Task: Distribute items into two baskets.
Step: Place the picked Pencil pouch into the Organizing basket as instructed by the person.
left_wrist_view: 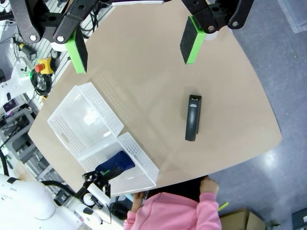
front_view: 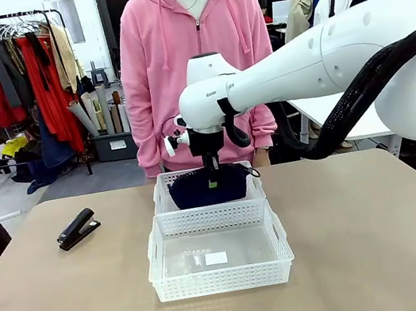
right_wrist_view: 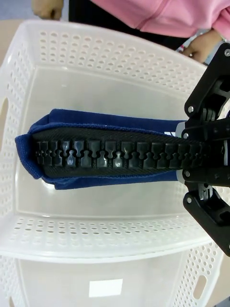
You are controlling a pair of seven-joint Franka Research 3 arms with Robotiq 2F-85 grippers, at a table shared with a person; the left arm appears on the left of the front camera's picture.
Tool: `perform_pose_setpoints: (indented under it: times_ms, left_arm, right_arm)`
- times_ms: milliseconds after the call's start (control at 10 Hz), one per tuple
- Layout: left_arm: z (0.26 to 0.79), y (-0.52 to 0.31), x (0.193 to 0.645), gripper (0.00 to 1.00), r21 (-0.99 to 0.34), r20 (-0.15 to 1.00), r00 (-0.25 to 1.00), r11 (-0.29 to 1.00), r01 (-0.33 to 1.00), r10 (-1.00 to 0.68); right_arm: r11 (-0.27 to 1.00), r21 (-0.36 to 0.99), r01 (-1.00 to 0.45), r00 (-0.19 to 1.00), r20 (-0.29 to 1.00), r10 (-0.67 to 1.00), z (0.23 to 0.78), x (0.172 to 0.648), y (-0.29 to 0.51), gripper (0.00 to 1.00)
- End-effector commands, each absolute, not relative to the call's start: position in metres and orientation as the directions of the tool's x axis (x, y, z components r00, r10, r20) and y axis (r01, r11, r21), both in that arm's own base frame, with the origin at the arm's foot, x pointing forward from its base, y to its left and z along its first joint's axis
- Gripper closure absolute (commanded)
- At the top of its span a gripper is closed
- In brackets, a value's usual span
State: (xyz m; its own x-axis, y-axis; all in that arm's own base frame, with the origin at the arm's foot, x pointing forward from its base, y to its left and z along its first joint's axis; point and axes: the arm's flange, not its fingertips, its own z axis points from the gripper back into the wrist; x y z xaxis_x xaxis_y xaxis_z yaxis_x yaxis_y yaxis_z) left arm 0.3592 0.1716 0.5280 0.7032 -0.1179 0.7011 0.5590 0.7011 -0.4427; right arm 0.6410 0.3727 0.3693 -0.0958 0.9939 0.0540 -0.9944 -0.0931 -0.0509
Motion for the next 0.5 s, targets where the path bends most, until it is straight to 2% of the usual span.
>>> perform_pose_setpoints:
  times_ms: [0,400]
  left_arm:
    - [0.5287,0.1716,0.3593,0.0,-0.442,0.717,0.688,0.693,0.57,-0.109]
    - [0.5287,0.1716,0.3593,0.0,-0.442,0.717,0.688,0.693,0.57,-0.109]
  right_arm:
    - [-0.128,-0.018,-0.992,-0.129,0.058,0.99,0.3744,0.647,0.3749,1.0]
    - [-0.147,0.06,-0.987,-0.144,0.057,0.988,0.3645,0.6511,0.3801,1.0]
